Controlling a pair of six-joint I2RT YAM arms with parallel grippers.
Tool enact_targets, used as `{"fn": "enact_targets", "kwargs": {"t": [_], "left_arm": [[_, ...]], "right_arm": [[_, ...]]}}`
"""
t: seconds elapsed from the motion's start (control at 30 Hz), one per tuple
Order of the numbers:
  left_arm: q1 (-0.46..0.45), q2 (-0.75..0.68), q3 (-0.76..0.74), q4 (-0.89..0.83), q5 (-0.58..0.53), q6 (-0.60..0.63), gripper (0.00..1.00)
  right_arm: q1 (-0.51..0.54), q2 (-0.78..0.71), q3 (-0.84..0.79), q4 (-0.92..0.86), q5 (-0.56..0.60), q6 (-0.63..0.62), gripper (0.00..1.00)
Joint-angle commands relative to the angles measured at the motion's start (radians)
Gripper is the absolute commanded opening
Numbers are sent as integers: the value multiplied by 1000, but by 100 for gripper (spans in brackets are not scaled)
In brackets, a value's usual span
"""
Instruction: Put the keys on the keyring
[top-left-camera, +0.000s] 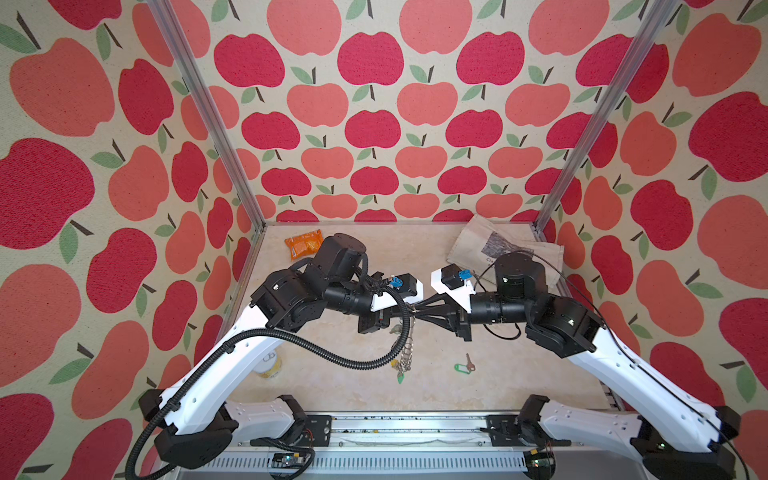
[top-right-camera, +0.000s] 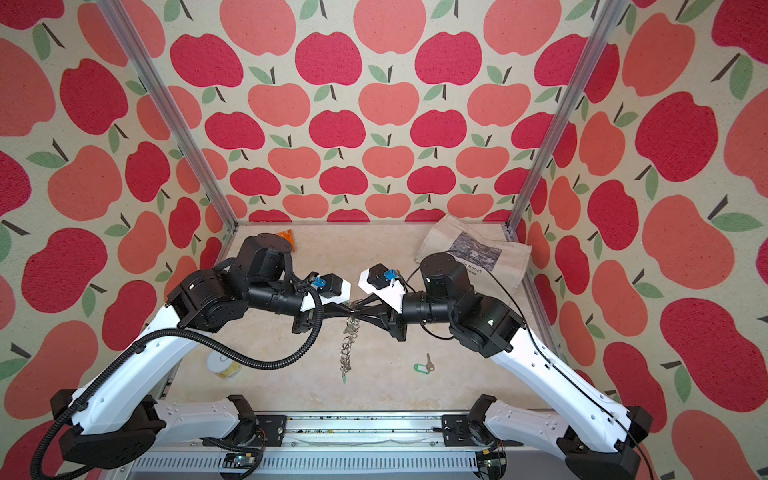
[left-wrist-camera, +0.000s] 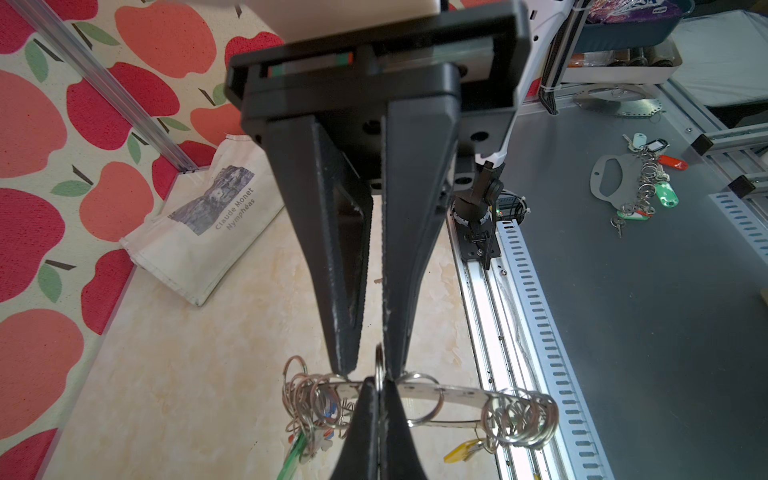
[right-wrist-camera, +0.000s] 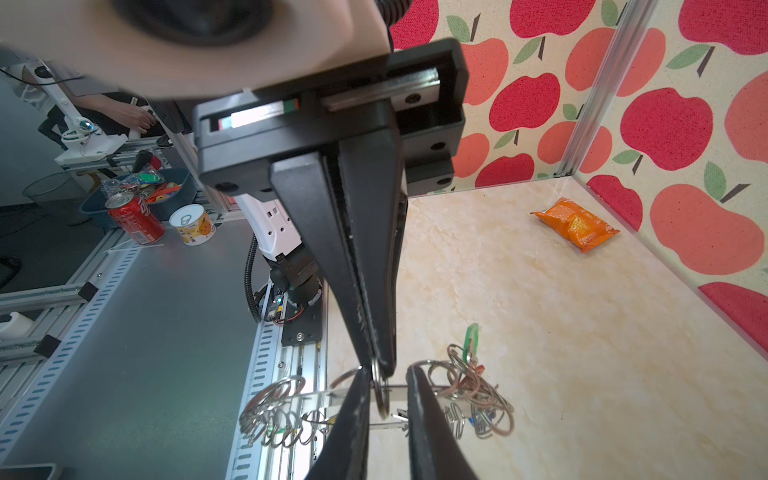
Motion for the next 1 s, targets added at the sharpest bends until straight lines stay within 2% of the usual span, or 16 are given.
{"fn": "enact_targets", "kwargs": {"t": [0.0,0.1,0.2,0.37,0.4,0.47,0.5,0.57,0.73,0.87,0.97], "left_arm": [[-5,-26,39,15,30,25,0],[-6,-29,39,15,31,21,0],[-5,-34,37,19,31,18,0],[-5,-52,8,57,19,-6,0],[-5,-63,-9,78,16,-17,6],[6,-98,-55,140,19,-47,31],[17,-117,-79,178,31,-70,41],[61,-171,-141,291,90,-151,50],[151,-228,-248,550,226,-356,54],[160,-222,-285,674,262,-439,54],[161,-209,-310,763,294,-497,49]], "right_arm": [[5,-7,15,-21,10,-6,16],[5,-6,17,-28,11,-7,12],[5,-5,17,-30,14,-4,0],[-3,-36,-16,51,-10,26,0],[-12,-49,-30,88,-22,44,0],[-41,-77,-67,175,-63,97,0],[-53,-89,-87,219,-82,122,0],[-82,-123,-142,334,-115,186,0],[-130,-169,-242,569,-168,311,0],[-134,-168,-287,729,-194,385,0],[-135,-160,-312,845,-205,446,0]]}}
